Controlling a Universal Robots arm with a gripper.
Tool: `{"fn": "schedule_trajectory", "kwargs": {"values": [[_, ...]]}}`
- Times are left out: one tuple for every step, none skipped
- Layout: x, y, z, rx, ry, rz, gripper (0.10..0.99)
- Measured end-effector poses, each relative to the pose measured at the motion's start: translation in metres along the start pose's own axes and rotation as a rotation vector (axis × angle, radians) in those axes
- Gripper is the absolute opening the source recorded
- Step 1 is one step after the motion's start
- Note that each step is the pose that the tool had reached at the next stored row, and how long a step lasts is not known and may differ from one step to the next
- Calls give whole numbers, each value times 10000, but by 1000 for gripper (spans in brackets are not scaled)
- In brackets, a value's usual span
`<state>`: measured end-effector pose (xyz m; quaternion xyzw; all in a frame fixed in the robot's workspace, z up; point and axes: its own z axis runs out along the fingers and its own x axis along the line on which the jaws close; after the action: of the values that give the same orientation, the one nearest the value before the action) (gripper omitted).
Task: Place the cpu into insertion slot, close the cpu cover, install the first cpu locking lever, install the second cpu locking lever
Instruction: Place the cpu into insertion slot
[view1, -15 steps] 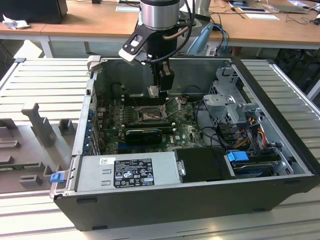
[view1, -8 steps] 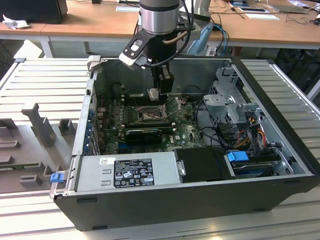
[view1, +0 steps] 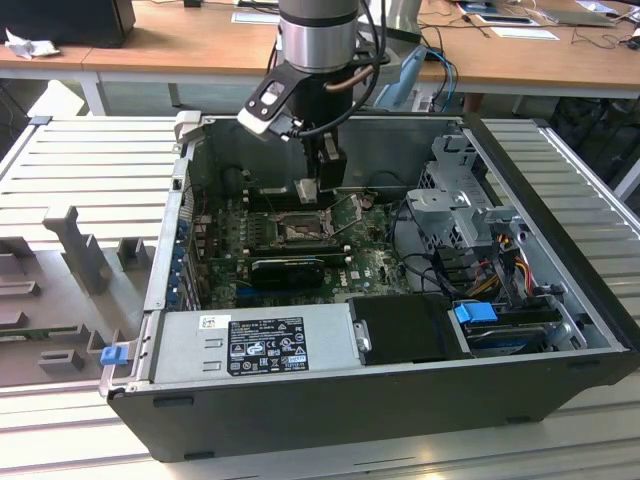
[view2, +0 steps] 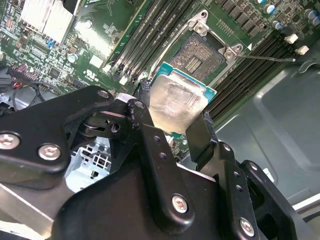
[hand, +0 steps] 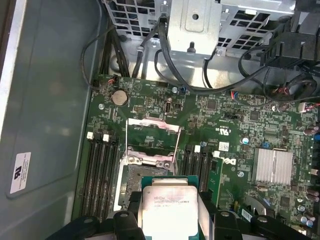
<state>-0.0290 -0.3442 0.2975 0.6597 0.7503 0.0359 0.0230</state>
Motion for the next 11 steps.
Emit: {"fn": "schedule_trajectory", "kwargs": {"values": [[0, 0, 5, 0, -3, 24, 529], [0, -1, 8, 1, -6, 49, 529], [0, -1, 10, 0, -8, 75, 529], [0, -1, 15, -2, -11, 123, 529], [0, -2, 21, -3, -13, 163, 529], [0, -3, 29, -2, -17, 201, 529], [0, -4, 47, -3, -26, 281, 529], [1, -5, 59, -4, -33, 361, 529], [2, -5, 68, -5, -42, 455, 529], [2, -6, 77, -7, -52, 583, 529], [3, -6, 83, -8, -61, 691, 529]]}}
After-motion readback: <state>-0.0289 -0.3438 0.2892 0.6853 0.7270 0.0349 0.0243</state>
